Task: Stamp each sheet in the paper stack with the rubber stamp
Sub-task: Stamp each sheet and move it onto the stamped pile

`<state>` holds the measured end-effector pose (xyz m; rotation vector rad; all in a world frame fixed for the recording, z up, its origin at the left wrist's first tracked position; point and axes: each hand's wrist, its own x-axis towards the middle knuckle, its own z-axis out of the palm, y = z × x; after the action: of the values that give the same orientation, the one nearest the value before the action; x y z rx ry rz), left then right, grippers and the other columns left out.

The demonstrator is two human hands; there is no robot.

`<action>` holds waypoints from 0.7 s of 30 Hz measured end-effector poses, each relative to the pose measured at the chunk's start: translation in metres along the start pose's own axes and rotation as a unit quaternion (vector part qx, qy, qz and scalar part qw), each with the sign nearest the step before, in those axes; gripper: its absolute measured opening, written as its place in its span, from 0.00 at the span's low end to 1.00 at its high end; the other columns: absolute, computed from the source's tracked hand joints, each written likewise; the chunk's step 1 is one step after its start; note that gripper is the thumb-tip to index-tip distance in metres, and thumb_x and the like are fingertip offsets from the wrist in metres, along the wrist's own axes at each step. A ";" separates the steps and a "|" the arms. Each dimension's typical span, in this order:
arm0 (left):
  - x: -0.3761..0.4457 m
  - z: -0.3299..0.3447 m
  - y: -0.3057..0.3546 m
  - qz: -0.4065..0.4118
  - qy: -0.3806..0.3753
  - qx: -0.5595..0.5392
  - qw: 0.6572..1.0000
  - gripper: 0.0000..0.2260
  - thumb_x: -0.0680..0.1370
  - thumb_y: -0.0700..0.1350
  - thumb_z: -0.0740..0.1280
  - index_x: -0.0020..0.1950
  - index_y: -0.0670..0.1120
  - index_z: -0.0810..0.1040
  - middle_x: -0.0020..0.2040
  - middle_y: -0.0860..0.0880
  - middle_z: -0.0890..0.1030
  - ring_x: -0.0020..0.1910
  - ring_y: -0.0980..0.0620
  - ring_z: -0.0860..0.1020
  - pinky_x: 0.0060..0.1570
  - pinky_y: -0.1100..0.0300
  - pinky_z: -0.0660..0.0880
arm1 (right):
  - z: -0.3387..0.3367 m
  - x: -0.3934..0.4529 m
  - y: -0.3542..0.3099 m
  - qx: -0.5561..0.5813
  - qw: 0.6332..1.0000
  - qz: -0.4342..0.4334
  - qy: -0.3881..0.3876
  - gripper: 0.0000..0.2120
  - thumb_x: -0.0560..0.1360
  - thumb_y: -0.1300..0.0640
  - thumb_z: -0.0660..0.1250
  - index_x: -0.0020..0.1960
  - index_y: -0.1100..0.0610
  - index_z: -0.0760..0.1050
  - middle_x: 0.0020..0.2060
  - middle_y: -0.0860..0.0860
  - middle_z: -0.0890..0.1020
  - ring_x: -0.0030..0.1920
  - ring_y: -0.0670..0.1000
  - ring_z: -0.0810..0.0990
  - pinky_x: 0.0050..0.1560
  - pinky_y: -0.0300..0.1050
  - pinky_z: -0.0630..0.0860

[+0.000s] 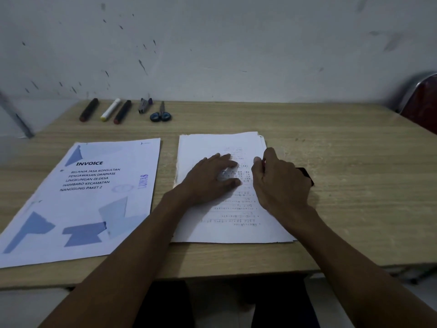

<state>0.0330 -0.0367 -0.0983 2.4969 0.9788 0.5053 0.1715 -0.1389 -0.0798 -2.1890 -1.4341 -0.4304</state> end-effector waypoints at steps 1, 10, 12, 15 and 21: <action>0.000 0.001 -0.002 -0.001 0.000 -0.001 1.000 0.24 0.76 0.58 0.66 0.71 0.52 0.70 0.76 0.53 0.63 0.76 0.53 0.56 0.72 0.56 0.52 | 0.000 0.000 0.000 0.000 1.000 0.002 -0.002 0.14 0.81 0.46 0.50 0.51 0.55 0.68 0.32 0.52 0.79 0.33 0.58 0.79 0.34 0.46 0.71; 0.001 0.001 -0.003 -0.004 0.003 -0.003 1.000 0.24 0.76 0.58 0.66 0.71 0.53 0.70 0.76 0.52 0.63 0.76 0.52 0.57 0.74 0.53 0.55 | 0.003 -0.002 0.002 0.007 1.000 -0.004 0.001 0.14 0.81 0.46 0.52 0.52 0.55 0.69 0.31 0.53 0.78 0.31 0.57 0.78 0.32 0.45 0.69; 0.001 0.002 -0.003 -0.007 0.002 -0.004 1.000 0.24 0.76 0.58 0.66 0.70 0.53 0.70 0.76 0.52 0.63 0.76 0.53 0.57 0.74 0.52 0.55 | 0.002 -0.002 0.003 0.004 1.000 -0.004 0.002 0.14 0.81 0.46 0.52 0.52 0.55 0.69 0.31 0.52 0.77 0.31 0.57 0.77 0.32 0.44 0.68; 0.000 0.000 0.000 -0.008 0.005 -0.005 1.000 0.24 0.76 0.58 0.66 0.70 0.53 0.71 0.76 0.52 0.64 0.76 0.53 0.57 0.73 0.54 0.55 | 0.001 -0.003 0.002 0.007 1.000 -0.003 0.001 0.14 0.81 0.46 0.52 0.52 0.55 0.69 0.32 0.53 0.78 0.32 0.58 0.78 0.32 0.45 0.69; -0.005 -0.005 0.009 -0.010 0.001 -0.002 1.000 0.23 0.77 0.56 0.66 0.70 0.51 0.71 0.74 0.52 0.67 0.74 0.53 0.61 0.69 0.58 0.56 | -0.003 -0.003 0.005 0.024 1.000 0.001 -0.017 0.14 0.81 0.44 0.52 0.53 0.54 0.67 0.33 0.52 0.79 0.34 0.58 0.79 0.35 0.46 0.72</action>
<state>0.0319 -0.0451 -0.0909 2.4807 1.0004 0.5032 0.1747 -0.1444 -0.0802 -2.1695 -1.4444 -0.3571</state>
